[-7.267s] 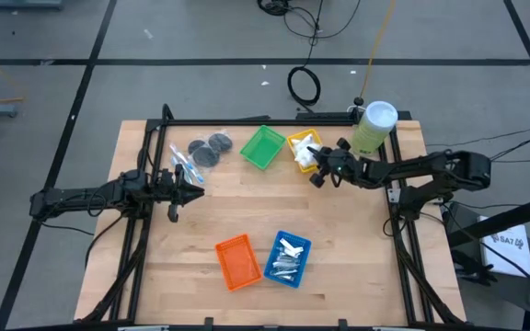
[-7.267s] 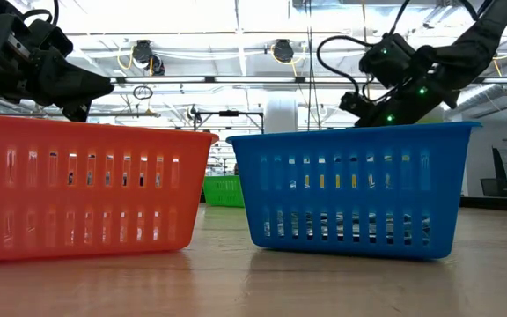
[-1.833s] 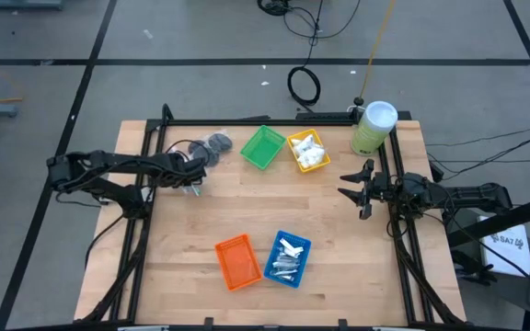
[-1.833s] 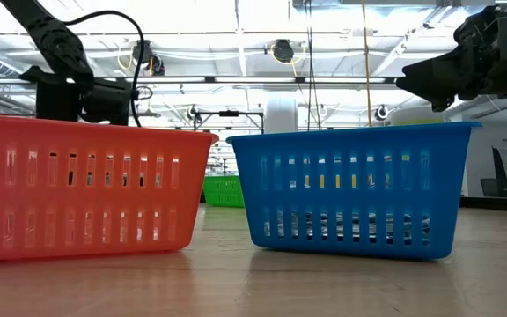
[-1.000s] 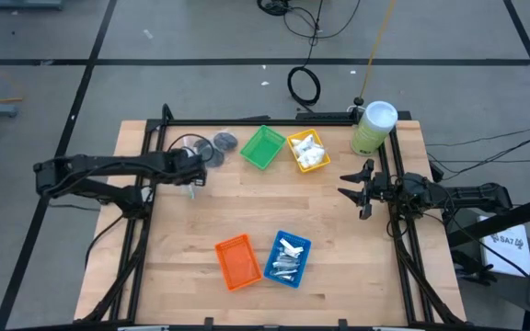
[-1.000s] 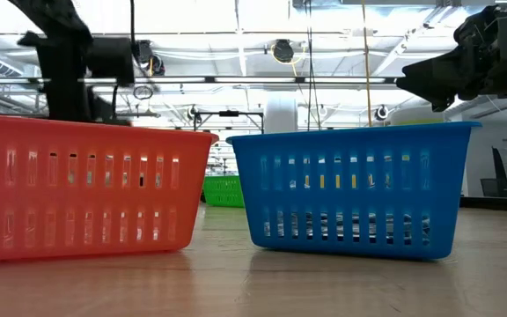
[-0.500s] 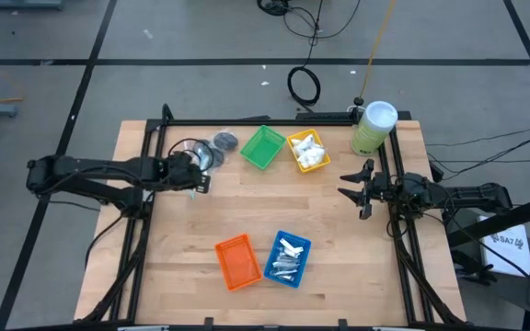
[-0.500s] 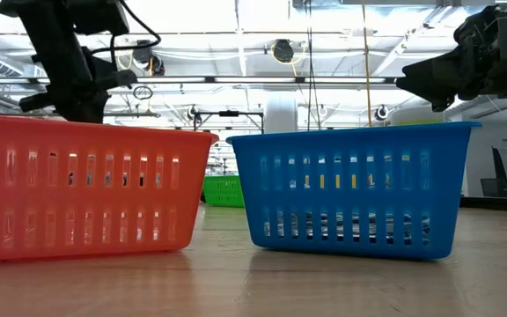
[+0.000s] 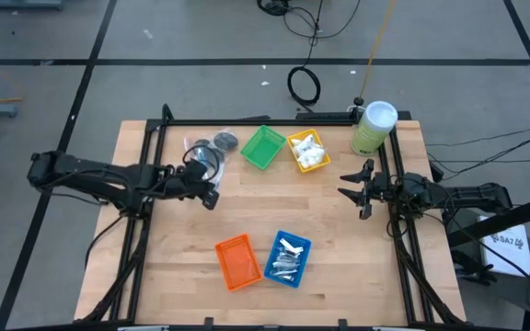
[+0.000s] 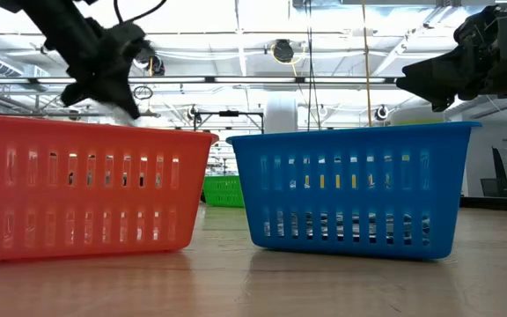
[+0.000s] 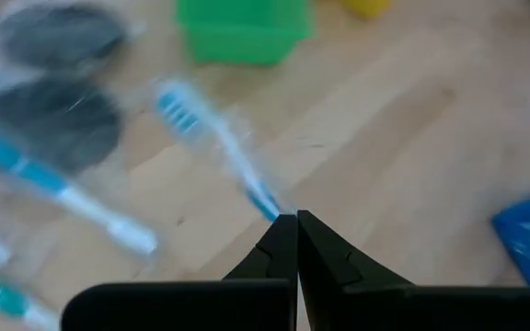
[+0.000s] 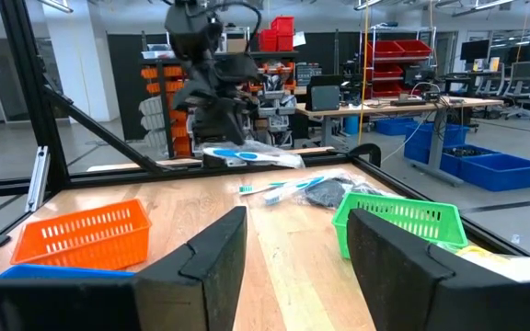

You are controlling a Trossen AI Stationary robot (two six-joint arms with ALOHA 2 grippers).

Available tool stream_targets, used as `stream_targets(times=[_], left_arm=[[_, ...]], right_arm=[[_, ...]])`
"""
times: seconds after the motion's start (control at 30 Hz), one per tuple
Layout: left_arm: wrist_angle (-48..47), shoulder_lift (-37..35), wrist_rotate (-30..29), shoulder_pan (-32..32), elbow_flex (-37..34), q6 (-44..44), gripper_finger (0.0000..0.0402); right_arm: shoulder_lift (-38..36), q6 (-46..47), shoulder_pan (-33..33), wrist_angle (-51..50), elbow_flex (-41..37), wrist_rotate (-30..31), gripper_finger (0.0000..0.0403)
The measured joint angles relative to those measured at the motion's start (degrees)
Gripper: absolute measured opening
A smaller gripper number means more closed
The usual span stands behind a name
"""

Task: Pick & Place Travel size toiletries
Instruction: Put the blue toothbrush into the orange bin

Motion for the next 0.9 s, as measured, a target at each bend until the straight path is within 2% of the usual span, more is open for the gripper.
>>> stream_targets(times=[0.23, 0.4, 0.6, 0.9], left_arm=[[12.22, 0.0, 1.49, -6.14, 0.0, 12.17, 0.0], [18.9, 0.09, 1.18, -11.81, 0.02, 16.48, 0.0], [23.3, 3.49, -0.85, -20.24, 0.04, 15.94, 0.0], [31.45, 15.2, -11.2, -30.51, 0.04, 8.91, 0.0]], right_arm=[[-0.01, 0.0, 0.0, 0.0, 0.0, 0.01, 0.0179], [-0.01, 0.0, 0.0, 0.0, 0.02, 0.01, 0.0176], [-0.01, 0.0, 0.0, 0.0, 0.0, 0.01, 0.0178], [0.0, 0.0, 0.0, 0.0, 0.01, 0.0, 0.0174]])
